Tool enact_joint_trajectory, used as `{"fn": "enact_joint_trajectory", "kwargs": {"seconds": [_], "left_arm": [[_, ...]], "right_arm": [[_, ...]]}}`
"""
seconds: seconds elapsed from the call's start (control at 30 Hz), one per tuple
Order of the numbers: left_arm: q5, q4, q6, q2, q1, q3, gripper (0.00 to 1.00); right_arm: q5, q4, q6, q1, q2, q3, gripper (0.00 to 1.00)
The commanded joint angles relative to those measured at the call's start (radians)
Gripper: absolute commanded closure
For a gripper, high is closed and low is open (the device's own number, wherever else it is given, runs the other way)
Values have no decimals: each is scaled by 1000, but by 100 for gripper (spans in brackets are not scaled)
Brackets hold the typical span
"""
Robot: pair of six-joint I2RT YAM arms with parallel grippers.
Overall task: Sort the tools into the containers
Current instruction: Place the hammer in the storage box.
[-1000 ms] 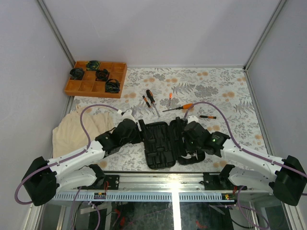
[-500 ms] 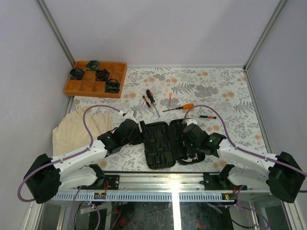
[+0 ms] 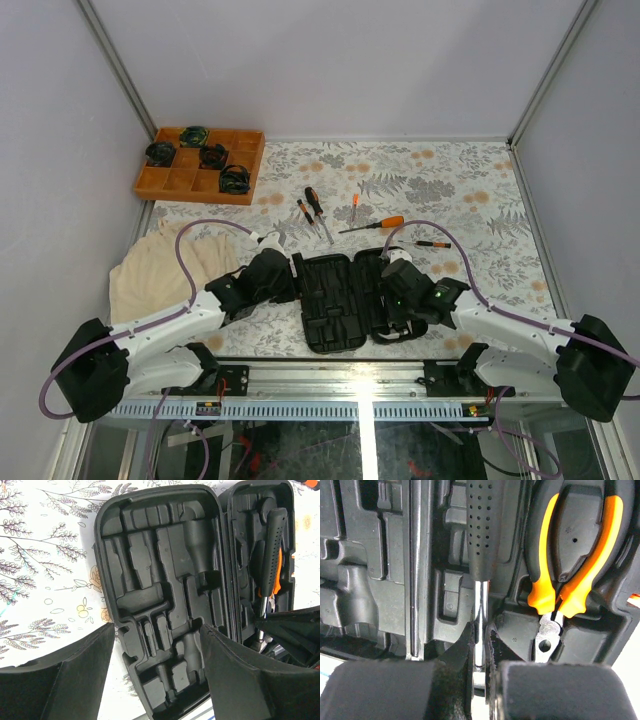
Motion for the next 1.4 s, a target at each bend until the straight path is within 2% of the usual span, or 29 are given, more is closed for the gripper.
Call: {"fn": "enact_joint_trajectory", "kwargs": {"seconds": [0.0, 0.1, 0.17, 0.23, 0.5, 0.9, 1.2, 1.37], "left_arm": [[7, 46, 6, 3, 6, 0, 32], [7, 44, 7, 7, 6, 1, 32], [6, 44, 6, 7, 5, 0, 32], [7, 45, 6, 8, 6, 0, 32], [7, 46, 6, 12, 6, 1, 32], [5, 52, 5, 21, 7, -12, 32], [22, 62, 2, 39, 7, -28, 35], [43, 89, -6, 57, 7, -41, 38]], "right_arm": [[14, -15, 26, -7, 12, -3, 96], [28, -29, 30, -6, 19, 5, 88], [35, -42, 30, -6, 22, 12, 78], [40, -53, 31, -6, 20, 17, 72], [58, -85, 32, -8, -9, 40, 63], [122, -146, 14, -7, -51, 103, 63], [75, -164, -11, -6, -18, 118, 83], [91, -156, -18, -7, -2, 118, 83]]}}
